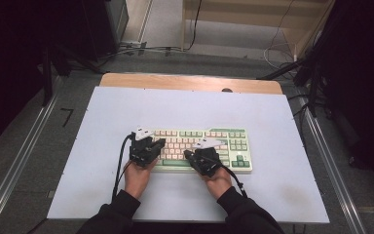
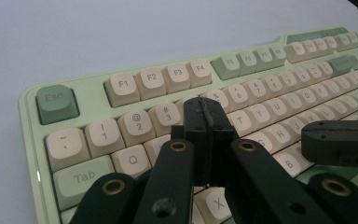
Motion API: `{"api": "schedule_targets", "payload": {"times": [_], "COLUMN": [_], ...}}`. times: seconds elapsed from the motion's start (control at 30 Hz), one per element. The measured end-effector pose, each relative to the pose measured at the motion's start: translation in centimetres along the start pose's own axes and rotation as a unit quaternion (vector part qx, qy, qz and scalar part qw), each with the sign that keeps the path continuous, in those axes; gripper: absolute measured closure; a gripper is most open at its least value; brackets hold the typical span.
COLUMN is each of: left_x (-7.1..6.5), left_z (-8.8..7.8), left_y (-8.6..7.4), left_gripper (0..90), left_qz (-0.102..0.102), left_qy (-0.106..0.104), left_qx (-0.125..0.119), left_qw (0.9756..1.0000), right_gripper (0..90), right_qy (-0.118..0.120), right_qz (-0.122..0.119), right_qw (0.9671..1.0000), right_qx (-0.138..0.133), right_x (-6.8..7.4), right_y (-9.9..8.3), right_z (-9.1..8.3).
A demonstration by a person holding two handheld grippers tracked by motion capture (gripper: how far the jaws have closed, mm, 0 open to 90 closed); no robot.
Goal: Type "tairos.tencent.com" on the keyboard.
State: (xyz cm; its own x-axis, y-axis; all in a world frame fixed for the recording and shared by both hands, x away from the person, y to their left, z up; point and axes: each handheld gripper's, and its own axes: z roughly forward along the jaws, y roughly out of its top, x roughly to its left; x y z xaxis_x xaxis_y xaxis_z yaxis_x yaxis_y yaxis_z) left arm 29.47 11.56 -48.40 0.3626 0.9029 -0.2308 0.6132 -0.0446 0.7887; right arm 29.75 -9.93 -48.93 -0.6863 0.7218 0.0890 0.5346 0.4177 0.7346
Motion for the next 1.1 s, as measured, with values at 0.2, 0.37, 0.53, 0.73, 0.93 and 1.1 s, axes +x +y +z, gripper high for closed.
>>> {"api": "schedule_targets", "payload": {"times": [0.2, 0.37, 0.53, 0.73, 0.93, 1.1], "left_x": [0.0, -0.1, -0.1, -0.2, -0.5, -0.9], "left_z": [-0.1, -0.2, -0.3, -0.3, -0.5, -0.6], "left_y": [0.0, 0.0, 0.0, 0.0, -0.1, -0.3], "left_gripper": [90.0, 90.0, 90.0, 90.0, 90.0, 90.0], "left_qz": [-0.001, -0.003, -0.004, -0.001, 0.002, 0.008], "left_qy": [-0.001, -0.003, -0.005, -0.007, -0.011, -0.015], "left_qx": [-0.001, -0.004, -0.003, -0.002, -0.001, 0.001], "left_qw": [1.0000, 1.0000, 1.0000, 1.0000, 0.9999, 0.9998], "right_gripper": [87.7, 87.7, 87.7, 87.8, 87.8, 87.8], "right_qy": [0.003, 0.007, 0.005, 0.004, 0.001, -0.003], "right_qz": [0.004, 0.011, 0.021, 0.023, 0.025, 0.028], "right_qw": [1.0000, 0.9998, 0.9996, 0.9995, 0.9993, 0.9991], "right_qx": [0.001, -0.015, -0.021, -0.022, -0.028, -0.030], "right_x": [-0.1, -0.3, -0.7, -0.8, -1.1, -1.3], "right_y": [0.1, 0.4, 0.6, 0.6, 0.8, 0.8], "right_z": [-0.1, -0.8, -1.1, -1.2, -1.5, -1.7]}}
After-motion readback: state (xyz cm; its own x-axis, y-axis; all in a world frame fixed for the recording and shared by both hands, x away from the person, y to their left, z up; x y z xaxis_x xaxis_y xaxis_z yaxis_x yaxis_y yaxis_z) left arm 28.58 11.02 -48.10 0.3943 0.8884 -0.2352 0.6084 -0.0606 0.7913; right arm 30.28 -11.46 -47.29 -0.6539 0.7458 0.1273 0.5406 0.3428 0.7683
